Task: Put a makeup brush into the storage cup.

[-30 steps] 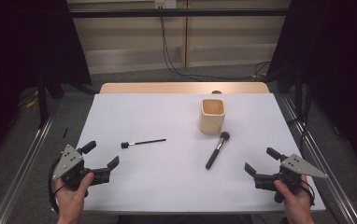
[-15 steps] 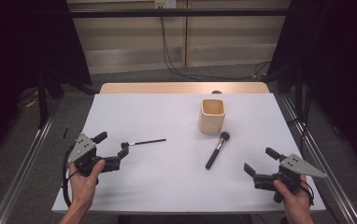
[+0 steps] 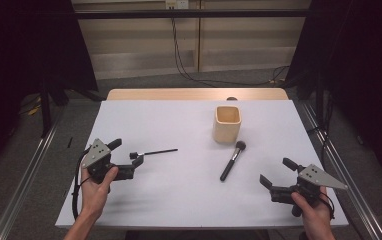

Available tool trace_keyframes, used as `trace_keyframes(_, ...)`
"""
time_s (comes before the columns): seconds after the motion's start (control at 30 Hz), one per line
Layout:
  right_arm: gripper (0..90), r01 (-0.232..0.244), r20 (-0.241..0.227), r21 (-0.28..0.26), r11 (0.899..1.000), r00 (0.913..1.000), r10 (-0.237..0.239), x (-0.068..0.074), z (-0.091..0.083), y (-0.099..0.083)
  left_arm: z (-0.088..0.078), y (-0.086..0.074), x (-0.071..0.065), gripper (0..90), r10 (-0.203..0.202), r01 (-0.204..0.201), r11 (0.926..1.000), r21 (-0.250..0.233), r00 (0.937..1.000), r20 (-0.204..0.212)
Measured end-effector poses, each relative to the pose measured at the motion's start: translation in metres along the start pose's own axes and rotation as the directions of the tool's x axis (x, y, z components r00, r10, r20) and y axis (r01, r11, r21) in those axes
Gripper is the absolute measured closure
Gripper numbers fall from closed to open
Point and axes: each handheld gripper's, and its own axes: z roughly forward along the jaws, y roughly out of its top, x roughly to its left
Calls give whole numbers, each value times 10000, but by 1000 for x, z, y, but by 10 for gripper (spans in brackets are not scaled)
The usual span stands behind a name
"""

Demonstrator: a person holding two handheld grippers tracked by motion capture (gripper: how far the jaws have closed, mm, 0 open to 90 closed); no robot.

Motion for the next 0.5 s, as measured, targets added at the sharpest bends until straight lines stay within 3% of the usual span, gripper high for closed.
trace_keyframes(0.1,0,-23,14,-16,10000,10000,23,0,1,0,4,1,1,30,176,-176,9998,122,9998,9)
trace_keyframes(0.3,0,-76,-18,4,10000,10000,76,1,1,0,15,8,7,25,184,-193,9996,206,9990,414)
trace_keyframes(0.5,0,-28,-43,31,10000,10000,28,1,1,-1,21,9,10,23,201,-207,9995,254,9995,253)
